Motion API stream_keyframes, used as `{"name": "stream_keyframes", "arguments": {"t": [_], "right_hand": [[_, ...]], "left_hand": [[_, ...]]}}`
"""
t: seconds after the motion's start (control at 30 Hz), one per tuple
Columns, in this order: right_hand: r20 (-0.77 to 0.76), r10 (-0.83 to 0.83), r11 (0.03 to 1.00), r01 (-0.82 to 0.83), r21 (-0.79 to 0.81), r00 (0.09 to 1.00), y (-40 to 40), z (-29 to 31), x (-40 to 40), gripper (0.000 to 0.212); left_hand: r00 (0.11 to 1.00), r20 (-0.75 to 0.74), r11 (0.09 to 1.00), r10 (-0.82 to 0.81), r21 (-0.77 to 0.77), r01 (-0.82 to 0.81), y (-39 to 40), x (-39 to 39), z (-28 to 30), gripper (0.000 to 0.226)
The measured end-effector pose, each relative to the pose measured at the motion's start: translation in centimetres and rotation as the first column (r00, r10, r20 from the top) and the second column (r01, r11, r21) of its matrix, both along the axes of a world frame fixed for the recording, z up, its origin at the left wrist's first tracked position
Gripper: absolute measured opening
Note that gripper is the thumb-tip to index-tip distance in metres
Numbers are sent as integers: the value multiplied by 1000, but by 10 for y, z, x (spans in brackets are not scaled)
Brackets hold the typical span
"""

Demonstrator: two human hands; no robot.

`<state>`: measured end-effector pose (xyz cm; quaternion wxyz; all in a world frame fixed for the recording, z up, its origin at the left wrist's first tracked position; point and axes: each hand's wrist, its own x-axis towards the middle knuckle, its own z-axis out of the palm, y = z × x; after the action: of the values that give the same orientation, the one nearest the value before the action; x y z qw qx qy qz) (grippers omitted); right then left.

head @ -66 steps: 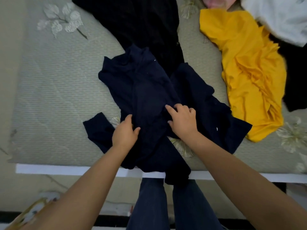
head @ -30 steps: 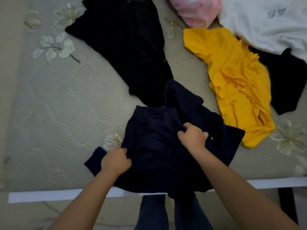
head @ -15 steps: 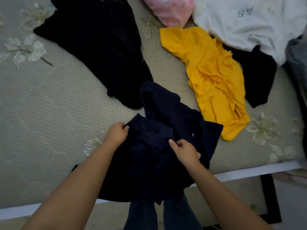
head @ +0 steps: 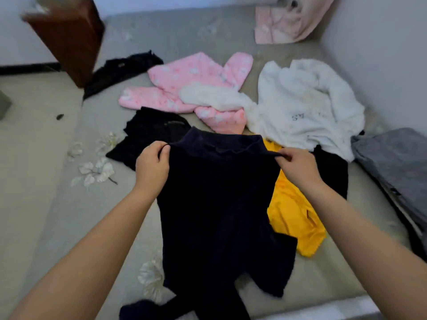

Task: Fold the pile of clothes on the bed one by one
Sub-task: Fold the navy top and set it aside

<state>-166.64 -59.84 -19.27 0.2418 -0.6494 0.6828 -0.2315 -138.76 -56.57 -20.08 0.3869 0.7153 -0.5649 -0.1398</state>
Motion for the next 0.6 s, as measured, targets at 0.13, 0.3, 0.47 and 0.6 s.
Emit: {"name": "stream_keyframes", "arguments": {"t": [0.13,0.3,0.47,0.6], "right_hand": [[169,-49,979,81,-186,984,-33,106,-8,19],[162,4,919,61,-389,987,-54,212,-8,25],[132,80,842,4,-539,988,-58,295,-8,25],[87,104,834,-39,-551,991,-55,336,-8,26]], "left_hand": [[997,79,978,-5,-207,22,-22,-8,97,19],[989,146,920,31,-391,29,-36,-6,197,22],[979,171,817,108,-577,11,-38,-3,281,23],[957,238,771,165,-637,26,-36,-2,325,25]]}}
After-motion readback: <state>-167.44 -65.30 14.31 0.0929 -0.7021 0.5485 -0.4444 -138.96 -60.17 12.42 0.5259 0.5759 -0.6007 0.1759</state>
